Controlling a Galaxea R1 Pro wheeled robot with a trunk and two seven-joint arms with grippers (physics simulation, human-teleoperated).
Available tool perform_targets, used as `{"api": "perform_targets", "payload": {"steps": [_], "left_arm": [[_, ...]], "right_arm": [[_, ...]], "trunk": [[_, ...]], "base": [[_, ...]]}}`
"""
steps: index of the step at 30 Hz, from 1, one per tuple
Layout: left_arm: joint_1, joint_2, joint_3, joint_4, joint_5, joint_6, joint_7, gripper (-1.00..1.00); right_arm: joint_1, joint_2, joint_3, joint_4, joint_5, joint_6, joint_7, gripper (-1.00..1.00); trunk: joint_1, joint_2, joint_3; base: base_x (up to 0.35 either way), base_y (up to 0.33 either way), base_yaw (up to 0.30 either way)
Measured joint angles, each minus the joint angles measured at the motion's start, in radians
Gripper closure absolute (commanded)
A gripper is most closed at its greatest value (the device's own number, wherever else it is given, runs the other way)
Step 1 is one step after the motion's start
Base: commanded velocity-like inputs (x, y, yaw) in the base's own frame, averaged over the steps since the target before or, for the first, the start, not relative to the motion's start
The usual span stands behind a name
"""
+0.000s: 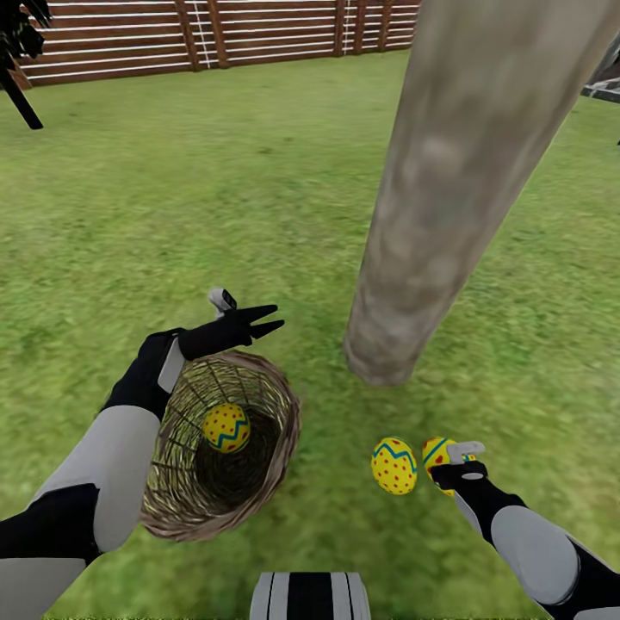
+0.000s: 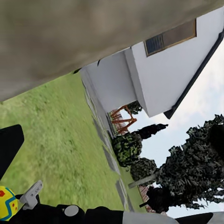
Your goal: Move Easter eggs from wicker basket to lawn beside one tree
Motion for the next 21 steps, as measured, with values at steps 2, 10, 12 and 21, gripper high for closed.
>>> {"api": "perform_targets", "payload": {"steps": [2, 10, 12, 21], "left_arm": [[0.000, 0.000, 0.001, 0.002, -0.001, 0.000, 0.000, -1.00], [0.000, 0.001, 0.001, 0.003, 0.000, 0.000, 0.000, -1.00], [0.000, 0.001, 0.001, 0.002, 0.000, 0.000, 0.000, -1.00], [0.000, 0.001, 0.001, 0.005, 0.001, 0.000, 0.000, -1.00]], "right_arm": [[0.000, 0.000, 0.000, 0.000, 0.000, -0.001, 0.000, 1.00], [-0.001, 0.000, 0.004, -0.003, 0.002, -0.002, -0.002, 1.00], [-0.001, 0.001, 0.010, -0.013, 0.003, -0.003, -0.003, 1.00], [-0.001, -0.001, 0.011, -0.014, 0.011, -0.015, -0.003, -1.00]], "trunk": [[0.001, 0.000, -0.008], [0.002, -0.002, -0.023], [0.003, -0.002, -0.031], [0.003, -0.003, -0.035]], "base": [[0.000, 0.000, 0.000], [0.000, 0.000, 0.000], [0.000, 0.000, 0.000], [0.000, 0.000, 0.000]]}}
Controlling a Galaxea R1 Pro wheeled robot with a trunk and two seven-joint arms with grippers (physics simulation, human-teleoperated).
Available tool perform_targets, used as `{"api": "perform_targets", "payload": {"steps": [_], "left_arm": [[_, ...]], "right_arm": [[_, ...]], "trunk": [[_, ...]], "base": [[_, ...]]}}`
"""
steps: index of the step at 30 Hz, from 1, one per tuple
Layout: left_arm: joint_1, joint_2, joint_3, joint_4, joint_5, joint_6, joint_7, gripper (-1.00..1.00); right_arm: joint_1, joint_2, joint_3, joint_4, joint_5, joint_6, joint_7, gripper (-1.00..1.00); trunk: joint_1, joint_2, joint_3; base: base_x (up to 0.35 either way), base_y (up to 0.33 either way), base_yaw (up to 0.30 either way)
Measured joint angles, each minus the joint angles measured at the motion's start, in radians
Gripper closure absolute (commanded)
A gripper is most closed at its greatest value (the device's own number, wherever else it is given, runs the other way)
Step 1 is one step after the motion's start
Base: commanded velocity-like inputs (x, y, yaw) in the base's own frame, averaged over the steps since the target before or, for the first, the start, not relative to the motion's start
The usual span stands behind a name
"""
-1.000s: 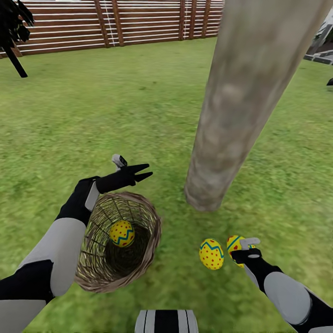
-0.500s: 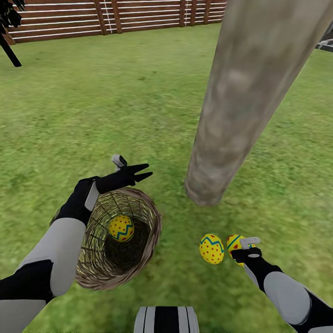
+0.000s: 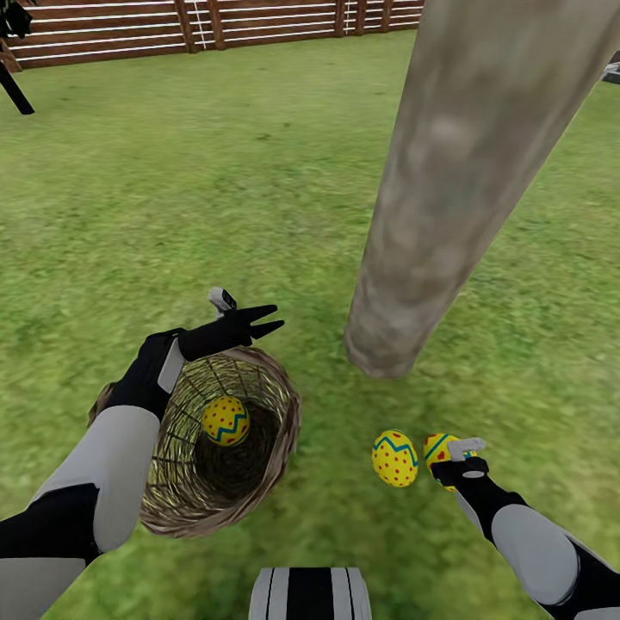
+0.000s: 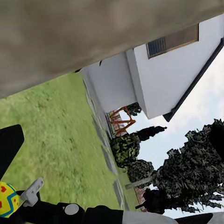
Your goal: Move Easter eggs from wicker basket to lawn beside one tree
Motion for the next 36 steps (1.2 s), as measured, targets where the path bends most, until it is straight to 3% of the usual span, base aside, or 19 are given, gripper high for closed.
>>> {"api": "perform_targets", "payload": {"steps": [10, 31, 36], "left_arm": [[0.000, 0.004, 0.001, -0.002, -0.002, 0.000, -0.002, -1.00], [0.000, 0.000, -0.006, -0.011, -0.003, 0.000, 0.001, -1.00], [0.000, -0.006, -0.009, -0.012, -0.002, 0.000, 0.003, -1.00]], "right_arm": [[0.000, -0.002, -0.005, 0.001, 0.003, 0.016, 0.000, -1.00], [0.001, -0.003, -0.011, 0.009, -0.009, 0.014, 0.007, -1.00], [0.001, -0.002, -0.019, -0.060, -0.013, 0.024, 0.041, -1.00]], "trunk": [[0.000, 0.000, 0.000], [-0.009, 0.005, 0.081], [-0.011, 0.006, 0.100]], "base": [[0.000, 0.000, 0.000], [0.000, 0.000, 0.000], [0.000, 0.000, 0.000]]}}
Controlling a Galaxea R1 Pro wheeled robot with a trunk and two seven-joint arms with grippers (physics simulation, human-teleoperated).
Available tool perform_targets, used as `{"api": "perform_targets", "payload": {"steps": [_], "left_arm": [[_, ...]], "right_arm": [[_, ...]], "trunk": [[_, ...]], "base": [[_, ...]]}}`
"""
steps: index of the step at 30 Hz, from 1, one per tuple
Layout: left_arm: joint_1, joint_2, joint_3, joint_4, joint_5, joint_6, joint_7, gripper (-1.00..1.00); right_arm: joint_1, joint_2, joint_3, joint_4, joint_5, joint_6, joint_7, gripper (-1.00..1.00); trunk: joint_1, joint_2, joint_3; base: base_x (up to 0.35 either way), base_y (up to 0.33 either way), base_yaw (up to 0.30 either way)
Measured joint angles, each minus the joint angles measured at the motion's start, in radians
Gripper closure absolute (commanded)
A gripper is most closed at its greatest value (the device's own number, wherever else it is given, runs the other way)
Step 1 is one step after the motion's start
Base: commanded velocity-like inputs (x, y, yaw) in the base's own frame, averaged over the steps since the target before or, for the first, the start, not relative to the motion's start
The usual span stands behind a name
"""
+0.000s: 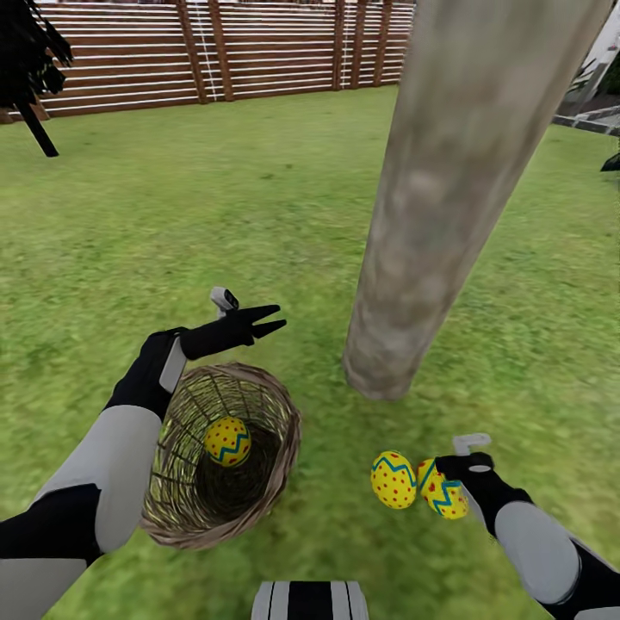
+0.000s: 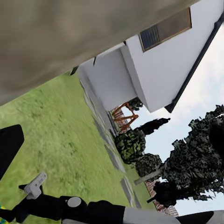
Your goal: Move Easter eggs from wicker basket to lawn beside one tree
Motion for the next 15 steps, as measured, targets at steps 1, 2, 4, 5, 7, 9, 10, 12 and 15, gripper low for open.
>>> {"api": "perform_targets", "payload": {"steps": [1, 2, 4, 5, 7, 9, 10, 12, 15], "left_arm": [[0.000, -0.002, 0.000, 0.000, 0.000, 0.000, 0.000, -1.00], [0.000, -0.002, 0.000, 0.000, 0.000, 0.000, 0.000, -1.00], [0.000, -0.002, -0.001, 0.000, 0.000, 0.000, 0.000, -1.00], [0.000, -0.002, -0.001, 0.000, 0.000, 0.000, 0.000, -1.00], [0.000, -0.001, -0.001, 0.000, 0.000, 0.000, 0.000, -1.00], [0.000, 0.001, -0.001, 0.000, -0.001, 0.000, 0.000, -1.00], [0.000, 0.002, -0.001, 0.000, -0.002, 0.000, 0.001, -1.00], [0.000, 0.003, -0.001, 0.000, -0.003, 0.000, 0.002, -1.00], [0.000, 0.004, -0.001, 0.000, -0.003, 0.000, 0.001, -1.00]], "right_arm": [[0.000, 0.000, -0.001, -0.015, 0.000, 0.005, 0.024, -1.00], [0.000, 0.000, 0.000, -0.038, -0.001, 0.020, 0.061, -1.00], [0.000, -0.003, -0.019, -0.128, -0.004, 0.095, 0.171, -1.00], [0.000, -0.003, -0.047, -0.178, -0.008, 0.132, 0.245, -1.00], [0.000, -0.007, -0.082, -0.263, -0.021, 0.232, 0.389, -1.00], [0.000, -0.012, -0.093, -0.358, -0.025, 0.380, 0.592, -1.00], [0.000, -0.015, -0.094, -0.386, -0.025, 0.456, 0.677, -1.00], [0.000, -0.028, -0.095, -0.403, -0.025, 0.520, 0.755, -1.00], [0.000, -0.042, -0.095, -0.440, -0.024, 0.533, 0.848, -1.00]], "trunk": [[0.000, 0.000, 0.004], [-0.001, 0.000, 0.008], [-0.002, 0.001, 0.016], [-0.002, 0.001, 0.019], [-0.003, 0.002, 0.027], [-0.004, 0.002, 0.035], [-0.004, 0.002, 0.039], [-0.005, 0.003, 0.046], [-0.007, 0.004, 0.058]], "base": [[0.000, 0.000, 0.000], [0.000, 0.000, 0.000], [0.000, 0.000, 0.000], [0.000, 0.000, 0.000], [0.000, 0.000, 0.000], [-0.039, 0.000, 0.000], [-0.219, 0.000, 0.000], [-0.296, 0.000, 0.000], [-0.152, 0.000, 0.000]]}}
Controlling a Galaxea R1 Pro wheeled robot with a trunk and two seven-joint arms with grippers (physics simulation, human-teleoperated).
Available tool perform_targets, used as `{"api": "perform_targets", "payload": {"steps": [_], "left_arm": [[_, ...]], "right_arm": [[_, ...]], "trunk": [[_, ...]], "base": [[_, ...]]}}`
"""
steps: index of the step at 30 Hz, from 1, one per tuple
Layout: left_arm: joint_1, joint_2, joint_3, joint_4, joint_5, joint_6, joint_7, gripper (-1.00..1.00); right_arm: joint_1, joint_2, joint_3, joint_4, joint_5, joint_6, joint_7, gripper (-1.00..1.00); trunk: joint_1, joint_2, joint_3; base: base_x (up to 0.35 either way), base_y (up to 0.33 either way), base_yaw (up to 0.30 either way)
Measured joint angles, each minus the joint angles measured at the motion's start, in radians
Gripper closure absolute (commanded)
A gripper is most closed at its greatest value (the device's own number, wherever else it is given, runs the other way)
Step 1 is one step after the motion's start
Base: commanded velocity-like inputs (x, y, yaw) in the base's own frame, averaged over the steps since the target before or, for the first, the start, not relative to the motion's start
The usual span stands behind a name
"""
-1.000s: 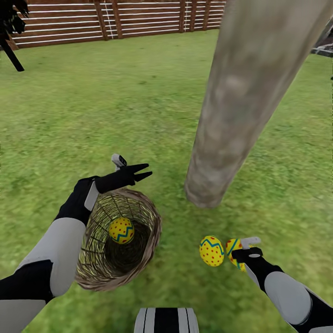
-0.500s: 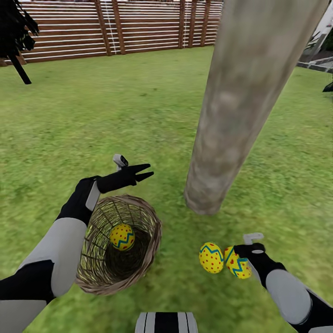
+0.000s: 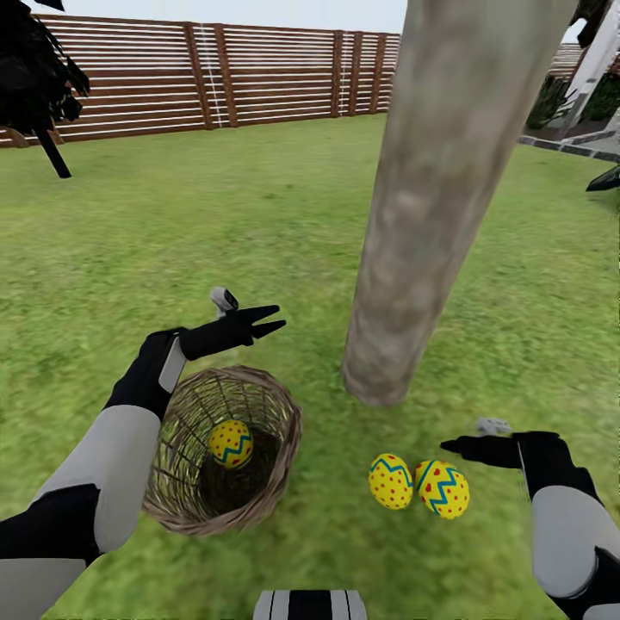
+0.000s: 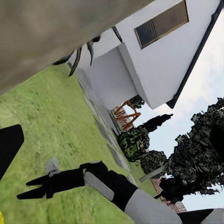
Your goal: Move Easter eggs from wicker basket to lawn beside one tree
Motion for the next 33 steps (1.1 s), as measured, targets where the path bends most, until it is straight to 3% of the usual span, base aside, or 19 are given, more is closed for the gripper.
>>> {"api": "perform_targets", "payload": {"steps": [6, 9, 11, 15, 21, 29, 33], "left_arm": [[0.000, -0.001, 0.000, -0.001, 0.001, 0.000, 0.000, -1.00], [0.000, -0.003, -0.001, 0.000, 0.001, 0.000, 0.001, -1.00], [0.000, -0.004, -0.001, 0.000, 0.000, 0.000, 0.001, -1.00], [0.000, -0.006, -0.001, 0.000, 0.000, 0.000, 0.002, -1.00], [0.000, -0.005, -0.002, 0.000, 0.000, 0.000, 0.002, -1.00], [0.000, -0.006, -0.002, 0.000, 0.000, 0.000, 0.002, -1.00], [0.000, -0.007, -0.002, 0.000, 0.000, 0.000, 0.002, -1.00]], "right_arm": [[0.002, -0.008, -0.051, -0.079, -0.002, -0.001, 0.204, -1.00], [0.002, -0.007, -0.061, -0.081, -0.010, -0.001, 0.220, -1.00], [0.002, -0.007, -0.090, -0.081, -0.033, 0.000, 0.223, -1.00], [0.012, -0.005, -0.103, -0.080, -0.042, 0.000, 0.318, -1.00], [0.015, -0.007, -0.107, -0.080, -0.041, -0.001, 0.339, -1.00], [0.015, -0.009, -0.110, -0.085, -0.040, -0.001, 0.347, -1.00], [0.015, -0.010, -0.110, -0.088, -0.041, 0.000, 0.393, -1.00]], "trunk": [[-0.003, 0.001, 0.023], [-0.004, 0.002, 0.035], [-0.005, 0.003, 0.043], [-0.007, 0.004, 0.058], [-0.009, 0.005, 0.081], [-0.013, 0.007, 0.112], [-0.015, 0.008, 0.128]], "base": [[-0.007, 0.000, 0.000], [0.000, 0.000, 0.000], [0.000, 0.000, 0.000], [-0.129, 0.000, 0.000], [-0.188, 0.000, 0.081], [-0.007, 0.000, 0.271], [0.000, 0.000, 0.282]]}}
